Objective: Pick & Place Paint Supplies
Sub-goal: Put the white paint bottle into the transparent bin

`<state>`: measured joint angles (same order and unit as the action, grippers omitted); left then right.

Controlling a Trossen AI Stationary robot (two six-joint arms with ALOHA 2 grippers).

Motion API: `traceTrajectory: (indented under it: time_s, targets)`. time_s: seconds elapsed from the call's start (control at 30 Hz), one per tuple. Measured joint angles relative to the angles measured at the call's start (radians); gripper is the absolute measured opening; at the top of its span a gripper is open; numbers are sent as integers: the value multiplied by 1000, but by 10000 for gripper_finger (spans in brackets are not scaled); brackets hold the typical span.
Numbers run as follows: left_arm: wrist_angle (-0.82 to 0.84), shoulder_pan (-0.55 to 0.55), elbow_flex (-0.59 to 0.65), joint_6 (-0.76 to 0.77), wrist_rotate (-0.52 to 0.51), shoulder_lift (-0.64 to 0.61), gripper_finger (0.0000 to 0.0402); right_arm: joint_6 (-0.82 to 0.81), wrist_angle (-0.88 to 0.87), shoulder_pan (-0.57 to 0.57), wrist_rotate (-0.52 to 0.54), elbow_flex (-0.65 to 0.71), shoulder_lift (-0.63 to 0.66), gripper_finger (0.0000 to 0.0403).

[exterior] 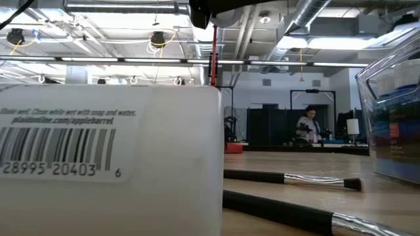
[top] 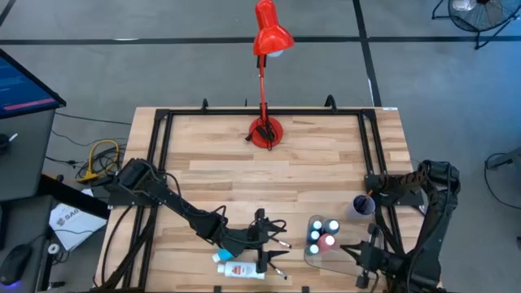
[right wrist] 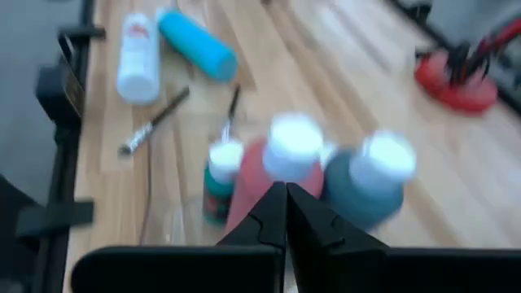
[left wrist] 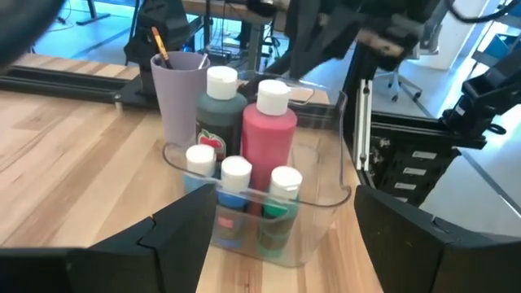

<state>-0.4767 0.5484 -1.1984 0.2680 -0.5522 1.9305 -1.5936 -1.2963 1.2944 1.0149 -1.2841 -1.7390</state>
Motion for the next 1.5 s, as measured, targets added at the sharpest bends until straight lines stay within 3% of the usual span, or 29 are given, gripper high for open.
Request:
traceTrajectory:
  time_s: [0.3, 0.53, 0.7, 0.8, 1.0, 1.13, 1.3, 1.5]
  targets:
    - [3, -1, 0, 3, -26, 0, 273, 112, -129, -91, 168, -174, 0, 0]
    - [22, -30, 0, 3, -39, 0, 273, 416, 43, -120, 291, -181, 1, 0]
    - [42, -35, 0, 31, -25, 0, 273, 454, 118, -92, 338, -162, 0, 0]
    - [44, -34, 0, 22, 18, 0, 273, 568, 238, -96, 286, -162, 0, 0]
    - [49, -32, -7, -26, 83, 0, 273, 1058, 707, -136, 74, -162, 0, 0]
    - [136, -34, -7, -33, 91, 0, 273, 1275, 918, -149, -51, -133, 0, 0]
    - [288, -44, -7, -30, 93, 0, 273, 1372, 1006, -178, -94, -90, 0, 14]
    - [394, -47, -7, 0, 94, 0, 273, 1357, 1006, -237, -204, -84, 0, 71]
